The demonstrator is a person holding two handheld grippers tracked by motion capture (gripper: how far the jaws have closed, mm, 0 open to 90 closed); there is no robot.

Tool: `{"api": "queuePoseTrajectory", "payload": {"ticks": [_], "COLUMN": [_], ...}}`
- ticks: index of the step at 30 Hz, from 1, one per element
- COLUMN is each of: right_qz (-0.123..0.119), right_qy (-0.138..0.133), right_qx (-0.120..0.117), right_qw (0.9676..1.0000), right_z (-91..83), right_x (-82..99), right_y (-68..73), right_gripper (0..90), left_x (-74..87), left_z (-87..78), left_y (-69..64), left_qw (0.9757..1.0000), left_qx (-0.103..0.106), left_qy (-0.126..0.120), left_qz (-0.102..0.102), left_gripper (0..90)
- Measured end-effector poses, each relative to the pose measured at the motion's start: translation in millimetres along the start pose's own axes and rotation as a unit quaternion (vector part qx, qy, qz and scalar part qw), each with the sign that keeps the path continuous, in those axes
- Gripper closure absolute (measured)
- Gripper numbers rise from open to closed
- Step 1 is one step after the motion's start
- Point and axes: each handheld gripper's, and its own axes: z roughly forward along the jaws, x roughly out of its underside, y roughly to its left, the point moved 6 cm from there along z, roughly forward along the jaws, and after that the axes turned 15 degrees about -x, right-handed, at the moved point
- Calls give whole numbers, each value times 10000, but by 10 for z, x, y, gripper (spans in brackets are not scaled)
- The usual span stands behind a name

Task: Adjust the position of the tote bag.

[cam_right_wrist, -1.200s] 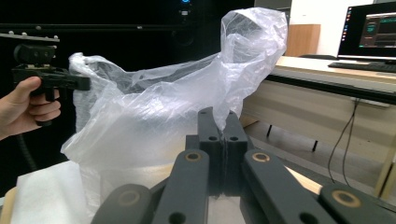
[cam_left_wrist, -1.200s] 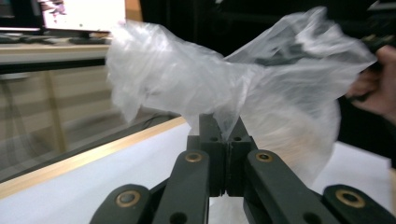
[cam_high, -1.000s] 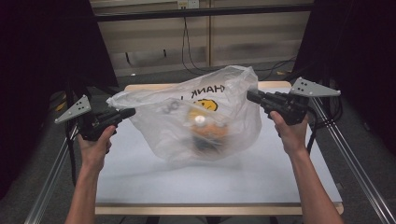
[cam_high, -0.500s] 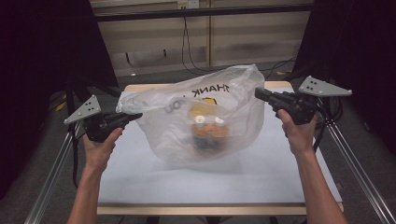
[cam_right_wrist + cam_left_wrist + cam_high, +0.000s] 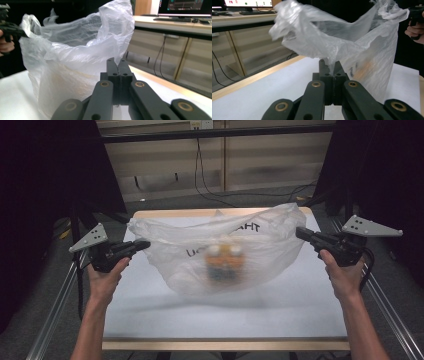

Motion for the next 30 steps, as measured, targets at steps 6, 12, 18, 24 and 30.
{"api": "queuePoseTrajectory", "payload": {"ticks": [6,12,18,24,30], "right_qz": [66,101,137,179,234], "right_qy": [26,154,307,356,498], "right_qx": [29,4,-8,-29,30], "right_qw": [10000,9998,9994,9992,9985], "right_z": [-36,25,106,193,273], "right_x": [81,170,245,305,391], "right_y": [-8,-43,-66,-105,-150], "right_gripper": [900,900,900,900,900], "left_x": [67,142,233,301,409], "left_z": [43,85,189,242,283], "left_y": [-34,-53,-90,-68,-1], "left_qw": [9998,9994,9986,9977,9969], "left_qx": [135,214,229,132,165], "left_qy": [123,247,447,607,760], "left_qz": [46,108,185,287,70], "left_gripper": [900,900,900,900,900]}}
